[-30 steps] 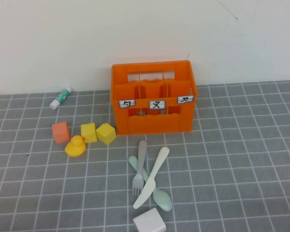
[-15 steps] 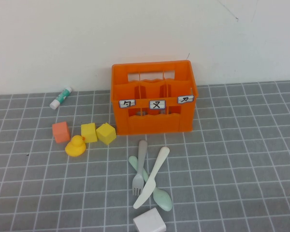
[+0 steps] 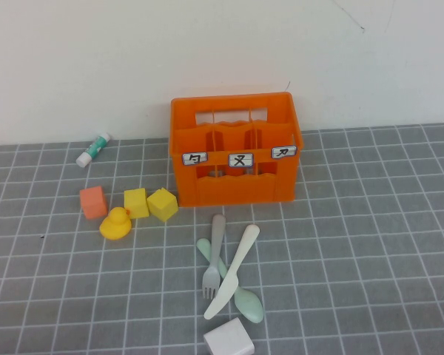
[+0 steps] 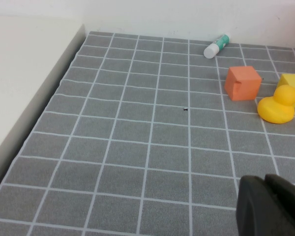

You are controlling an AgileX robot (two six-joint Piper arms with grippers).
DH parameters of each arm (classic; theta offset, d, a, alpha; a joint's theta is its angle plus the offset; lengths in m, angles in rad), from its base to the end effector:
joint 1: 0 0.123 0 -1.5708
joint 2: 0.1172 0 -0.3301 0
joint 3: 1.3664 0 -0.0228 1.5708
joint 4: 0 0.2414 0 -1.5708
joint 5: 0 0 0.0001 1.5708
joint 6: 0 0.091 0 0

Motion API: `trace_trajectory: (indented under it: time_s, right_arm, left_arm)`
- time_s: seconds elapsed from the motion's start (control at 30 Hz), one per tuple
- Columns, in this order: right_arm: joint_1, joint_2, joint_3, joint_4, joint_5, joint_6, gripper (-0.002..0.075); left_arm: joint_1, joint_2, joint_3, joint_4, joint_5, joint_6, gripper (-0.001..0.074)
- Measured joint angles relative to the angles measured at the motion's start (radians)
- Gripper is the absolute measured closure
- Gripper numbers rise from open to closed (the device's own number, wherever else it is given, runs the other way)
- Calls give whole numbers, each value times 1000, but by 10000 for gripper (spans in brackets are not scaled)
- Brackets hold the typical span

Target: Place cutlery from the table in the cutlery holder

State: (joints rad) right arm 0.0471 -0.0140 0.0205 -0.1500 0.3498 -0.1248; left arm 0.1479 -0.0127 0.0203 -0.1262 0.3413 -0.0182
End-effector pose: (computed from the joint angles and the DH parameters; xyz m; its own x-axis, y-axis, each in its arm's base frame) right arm -0.0017 -0.0048 0.1753 -0.2535 -0.2746 -0.9275 -0.0666 0.9615 -0.2665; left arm -0.0010 -0.0040 0.1760 -0.2365 -0.1734 -0.9560 -0.1406 0.9797 -0.1429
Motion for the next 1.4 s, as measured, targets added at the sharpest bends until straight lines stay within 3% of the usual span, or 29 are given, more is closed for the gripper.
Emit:
trace_trajectory:
  time_s: [0.13, 0.23, 0.43, 0.57, 0.87, 1.07, 1.4]
  right_arm:
    - [0, 0, 0, 9, 0, 8, 729]
    - [0, 0, 2, 107, -4, 69, 729]
    - [0, 0, 7, 677, -11, 360, 729]
    - [0, 0, 7, 783, -21, 380, 729]
    - [0, 0, 7, 683, 15, 199, 729]
    - [0, 0, -7, 781, 41, -29, 729]
    - [0, 241, -355, 805, 332, -528, 729]
  left_arm:
    - [0, 0, 0, 0, 0, 0, 738]
    - [0, 0, 0, 0, 0, 0, 738]
    - [0, 0, 0, 0, 0, 0, 738]
    - [0, 0, 0, 0, 0, 3, 738]
    - [0, 0, 0, 0, 0, 3, 738]
    - [0, 0, 0, 0, 0, 3, 738]
    - [0, 0, 0, 0, 0, 3, 738]
